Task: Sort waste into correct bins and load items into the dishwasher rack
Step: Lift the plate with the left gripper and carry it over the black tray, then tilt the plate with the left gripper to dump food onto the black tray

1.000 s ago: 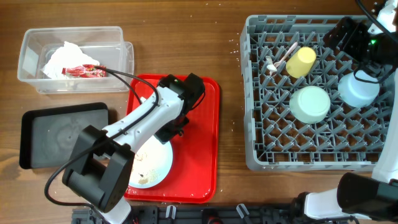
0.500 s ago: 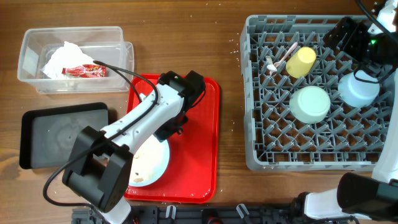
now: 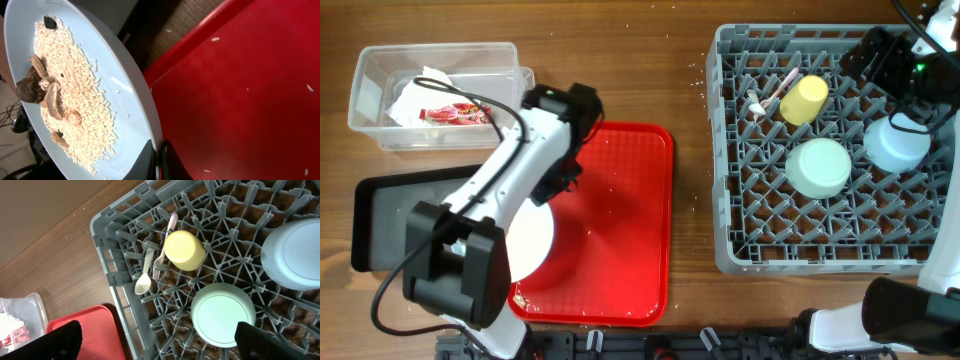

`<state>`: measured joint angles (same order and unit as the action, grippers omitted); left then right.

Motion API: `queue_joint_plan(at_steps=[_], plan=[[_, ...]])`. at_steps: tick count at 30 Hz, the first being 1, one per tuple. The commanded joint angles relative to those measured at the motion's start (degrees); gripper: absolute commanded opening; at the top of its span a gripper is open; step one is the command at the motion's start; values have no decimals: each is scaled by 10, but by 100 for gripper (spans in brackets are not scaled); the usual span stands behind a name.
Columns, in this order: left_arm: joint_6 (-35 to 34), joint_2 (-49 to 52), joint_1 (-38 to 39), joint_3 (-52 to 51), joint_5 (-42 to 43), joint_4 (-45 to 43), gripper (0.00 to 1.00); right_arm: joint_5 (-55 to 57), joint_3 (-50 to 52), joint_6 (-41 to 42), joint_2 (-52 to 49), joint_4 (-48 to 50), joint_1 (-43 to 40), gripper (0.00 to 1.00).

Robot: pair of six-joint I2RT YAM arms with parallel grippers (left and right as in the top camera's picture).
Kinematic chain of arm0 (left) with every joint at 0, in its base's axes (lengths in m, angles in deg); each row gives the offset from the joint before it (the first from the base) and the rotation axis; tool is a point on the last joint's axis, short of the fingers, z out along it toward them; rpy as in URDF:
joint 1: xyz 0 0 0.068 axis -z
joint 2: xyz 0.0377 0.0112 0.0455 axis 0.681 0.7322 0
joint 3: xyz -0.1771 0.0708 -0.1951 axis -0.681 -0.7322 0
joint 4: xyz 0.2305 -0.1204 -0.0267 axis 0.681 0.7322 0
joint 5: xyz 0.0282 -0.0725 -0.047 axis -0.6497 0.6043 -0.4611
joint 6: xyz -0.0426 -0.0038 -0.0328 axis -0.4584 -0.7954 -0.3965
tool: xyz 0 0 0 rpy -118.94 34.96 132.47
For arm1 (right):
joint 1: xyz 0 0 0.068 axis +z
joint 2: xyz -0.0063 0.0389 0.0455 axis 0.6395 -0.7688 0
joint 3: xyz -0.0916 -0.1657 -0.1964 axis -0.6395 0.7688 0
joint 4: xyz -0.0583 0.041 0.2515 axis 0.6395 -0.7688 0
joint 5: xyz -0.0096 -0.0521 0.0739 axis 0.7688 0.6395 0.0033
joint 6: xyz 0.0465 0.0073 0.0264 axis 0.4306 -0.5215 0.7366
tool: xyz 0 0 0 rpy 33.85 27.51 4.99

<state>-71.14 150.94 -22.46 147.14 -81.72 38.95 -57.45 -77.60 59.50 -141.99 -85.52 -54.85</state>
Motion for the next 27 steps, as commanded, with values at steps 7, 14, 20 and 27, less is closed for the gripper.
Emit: queue_joint_plan(at_steps=[7, 14, 20, 27], plan=[[101, 3, -107, 65, -57, -23, 4, 10, -1, -10, -5, 1, 1, 100], [130, 3, -178, 72, -56, -115, 4, 10, -1, -10, -5, 1, 1, 100], [130, 3, -256, 72, -20, -182, 4, 10, -1, -10, -5, 1, 1, 100], [130, -18, -336, 72, 117, -187, 4, 10, -1, -10, -5, 1, 1, 100]])
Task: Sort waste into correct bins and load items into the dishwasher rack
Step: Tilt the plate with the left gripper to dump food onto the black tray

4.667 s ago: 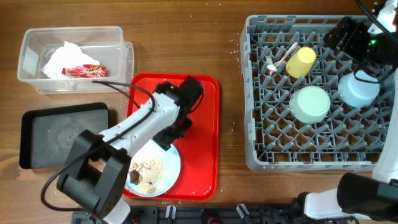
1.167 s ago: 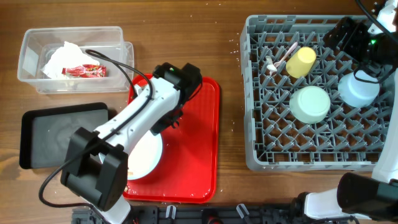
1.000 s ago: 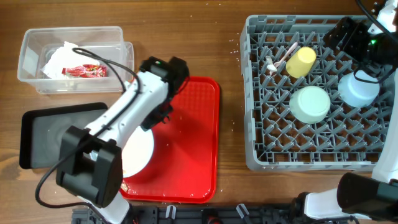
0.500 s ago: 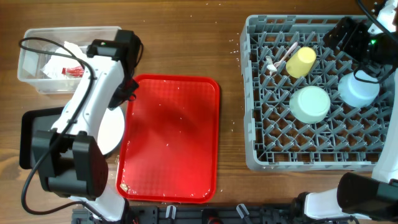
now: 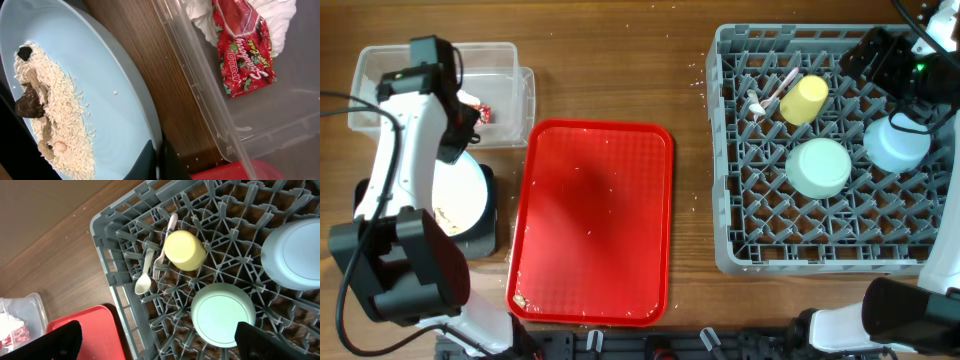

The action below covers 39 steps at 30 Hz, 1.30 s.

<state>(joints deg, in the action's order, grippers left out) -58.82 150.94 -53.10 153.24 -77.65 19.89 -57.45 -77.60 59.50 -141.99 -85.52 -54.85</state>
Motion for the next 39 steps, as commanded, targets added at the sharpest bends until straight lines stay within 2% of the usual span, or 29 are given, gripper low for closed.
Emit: queue_joint_plan(at_steps=[1, 7, 13, 19, 22, 23, 28, 33, 36, 38, 39], plan=[[13, -24, -43, 11, 103, 3, 4, 10, -1, -10, -5, 1, 1, 100], [92, -48, -129, 11, 243, 5, 4, 10, -1, -10, -5, 1, 1, 100], [189, -73, -246, 11, 458, 24, 4, 10, -1, -10, -5, 1, 1, 100], [247, -73, -313, 5, 590, 40, 4, 10, -1, -10, -5, 1, 1, 100], [251, -72, -337, 5, 610, 60, 4, 10, -1, -10, -5, 1, 1, 100], [273, -72, -345, 5, 636, 68, 4, 10, -1, -10, -5, 1, 1, 100], [322, -69, -389, 5, 656, 78, 4, 10, -1, -10, -5, 1, 1, 100], [361, -69, -399, 5, 729, 120, 4, 10, -1, -10, -5, 1, 1, 100], [388, -69, -401, 5, 754, 146, 4, 10, -1, -10, -5, 1, 1, 100], [390, -67, -402, 5, 746, 128, 4, 10, -1, -9, -5, 1, 1, 100], [398, -68, -405, 5, 754, 155, 4, 10, -1, -10, -5, 1, 1, 100]])
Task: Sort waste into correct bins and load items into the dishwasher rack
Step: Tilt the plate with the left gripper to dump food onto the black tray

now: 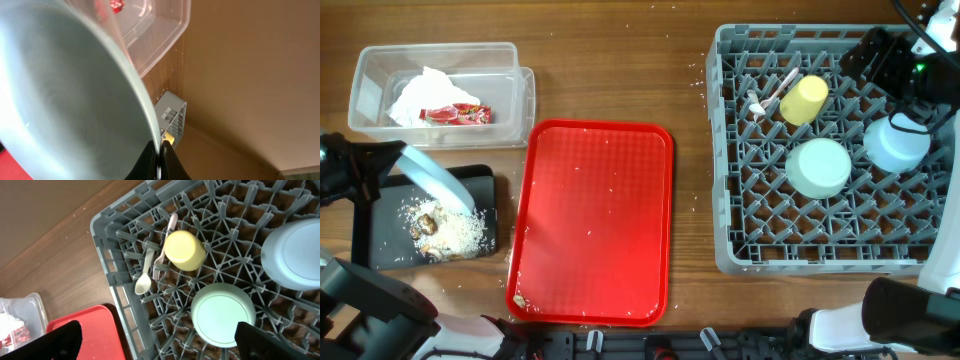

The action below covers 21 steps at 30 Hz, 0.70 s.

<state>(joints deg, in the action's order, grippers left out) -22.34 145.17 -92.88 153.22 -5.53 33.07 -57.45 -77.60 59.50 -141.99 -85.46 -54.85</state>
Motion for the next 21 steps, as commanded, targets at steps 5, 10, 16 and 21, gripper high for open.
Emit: queue_joint_plan(at_steps=[5, 10, 16, 21], plan=[[86, -8, -26, 5, 44, 47, 4, 10, -1, -10, -5, 1, 1, 100], [115, -3, -45, 5, 41, 77, 4, 10, -1, -10, -5, 1, 1, 100], [151, -2, -62, 5, 54, 96, 4, 10, -1, -10, -5, 1, 1, 100], [177, -4, -62, 5, 69, 139, 4, 10, -1, -10, -5, 1, 1, 100]])
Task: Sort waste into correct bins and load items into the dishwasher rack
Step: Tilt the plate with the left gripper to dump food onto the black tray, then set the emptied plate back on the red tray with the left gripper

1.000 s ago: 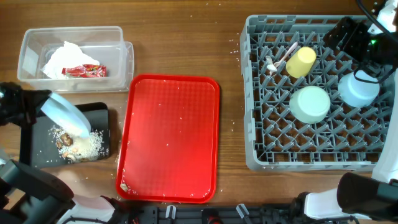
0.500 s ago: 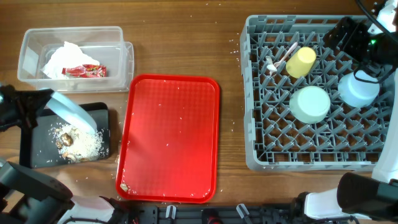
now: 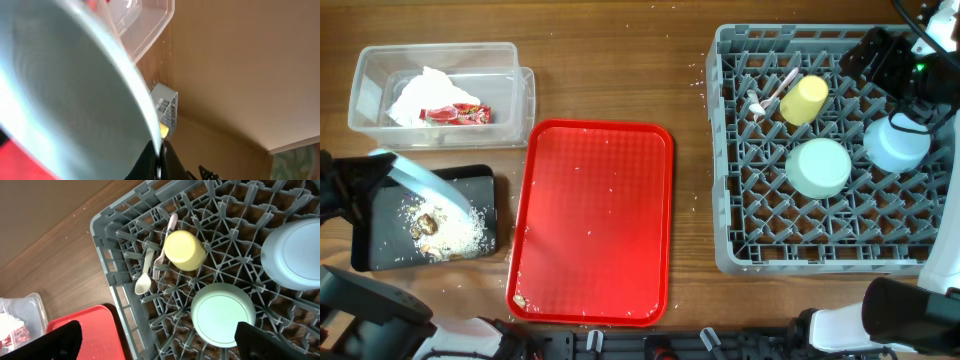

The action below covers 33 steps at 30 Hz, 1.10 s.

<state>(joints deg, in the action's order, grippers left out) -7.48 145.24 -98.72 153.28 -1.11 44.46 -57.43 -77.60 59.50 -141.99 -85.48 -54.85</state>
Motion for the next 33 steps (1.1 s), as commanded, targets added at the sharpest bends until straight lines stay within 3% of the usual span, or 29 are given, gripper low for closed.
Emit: queue_joint_plan(at_steps=[1, 3, 5, 6, 8, 10, 13, 15, 16, 17, 20, 21, 22, 24, 27, 29, 33], plan=[[39, -5, -4, 5, 28, 4, 4, 9, -1, -10, -5, 1, 1, 100], [24, -4, -4, 5, 18, 26, 4, 9, -1, -10, -5, 1, 1, 100], [57, -6, -3, 5, 24, 2, 4, 9, -1, -10, -5, 1, 1, 100], [29, -5, -4, 5, 7, 16, 4, 9, -1, -10, -5, 1, 1, 100], [63, -7, -6, 5, 12, 18, 4, 9, -1, -10, -5, 1, 1, 100], [28, -6, -6, 5, -9, 28, 4, 9, -1, -10, -5, 1, 1, 100], [32, -8, -6, 5, -6, 24, 4, 9, -1, -10, -5, 1, 1, 100], [85, -14, -6, 5, 14, 73, 4, 9, -1, -10, -5, 1, 1, 100], [90, -17, -6, 5, 8, 30, 4, 9, -1, -10, -5, 1, 1, 100], [38, -16, -7, 5, -16, 25, 4, 9, -1, -10, -5, 1, 1, 100], [40, -16, -7, 5, 0, 30, 4, 9, -1, -10, -5, 1, 1, 100], [66, -17, -7, 5, 19, 73, 4, 9, -1, -9, -5, 1, 1, 100], [91, -20, -7, 5, 34, 54, 4, 9, -1, -10, -5, 1, 1, 100], [41, -20, -6, 5, 3, 45, 4, 9, -1, -10, -5, 1, 1, 100], [60, -26, -6, 5, 4, 94, 4, 9, -1, -10, -5, 1, 1, 100], [37, -37, 3, 5, -10, 94, 4, 9, -1, -10, -5, 1, 1, 100], [8, -89, 78, 5, -51, 94, 4, 9, -1, -10, -5, 1, 1, 100]])
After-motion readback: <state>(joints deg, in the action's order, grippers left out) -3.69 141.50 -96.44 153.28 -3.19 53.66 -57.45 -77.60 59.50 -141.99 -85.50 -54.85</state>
